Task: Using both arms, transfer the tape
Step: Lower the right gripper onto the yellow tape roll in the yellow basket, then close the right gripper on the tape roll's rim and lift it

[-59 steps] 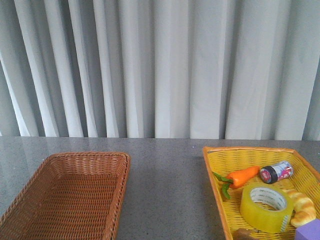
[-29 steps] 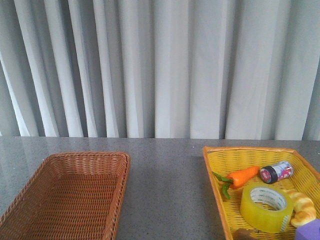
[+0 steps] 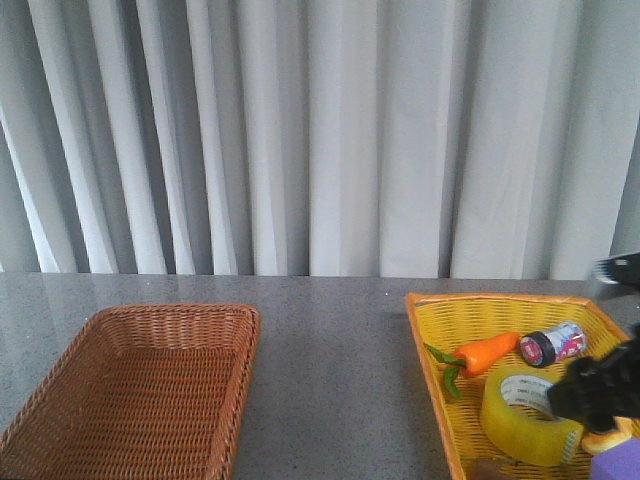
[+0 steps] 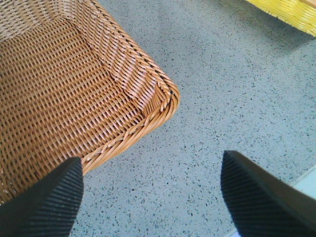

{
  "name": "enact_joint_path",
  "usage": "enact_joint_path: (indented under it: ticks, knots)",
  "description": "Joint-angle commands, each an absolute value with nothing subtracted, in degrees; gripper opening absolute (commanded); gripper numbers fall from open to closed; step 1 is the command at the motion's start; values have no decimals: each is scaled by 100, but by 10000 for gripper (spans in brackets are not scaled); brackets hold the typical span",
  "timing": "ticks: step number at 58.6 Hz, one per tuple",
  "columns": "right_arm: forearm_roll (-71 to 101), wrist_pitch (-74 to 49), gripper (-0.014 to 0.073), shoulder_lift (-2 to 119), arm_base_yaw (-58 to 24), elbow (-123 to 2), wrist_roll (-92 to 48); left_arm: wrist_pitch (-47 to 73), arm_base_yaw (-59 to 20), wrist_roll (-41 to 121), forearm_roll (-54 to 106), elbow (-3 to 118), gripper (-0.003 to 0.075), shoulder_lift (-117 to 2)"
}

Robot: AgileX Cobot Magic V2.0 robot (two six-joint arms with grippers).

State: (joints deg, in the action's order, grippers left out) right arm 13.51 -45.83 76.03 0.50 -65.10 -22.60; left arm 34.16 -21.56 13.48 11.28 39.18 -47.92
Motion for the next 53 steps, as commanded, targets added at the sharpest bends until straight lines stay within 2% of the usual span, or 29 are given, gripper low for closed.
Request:
enact_joint_path:
  ticks: [1,14,37,53]
  knots:
    - [951,-4342,557,7955,-397,-7066,-2170,3028,-2196,1350,1234,4075,560,-4770]
    - [-265,-4719,528,9067,-849,-8070,-663,3028,-2196,1350,1234,4075,560,-4770]
    - [-149,-5222,490,10471,-849,-9107,-696,3028,-2196,1350,1234,4075,560,-4770]
    - [-284,-5180,395,10954,-840,-9183,-632,3028,-2196,1350,1234,4075,560,-4770]
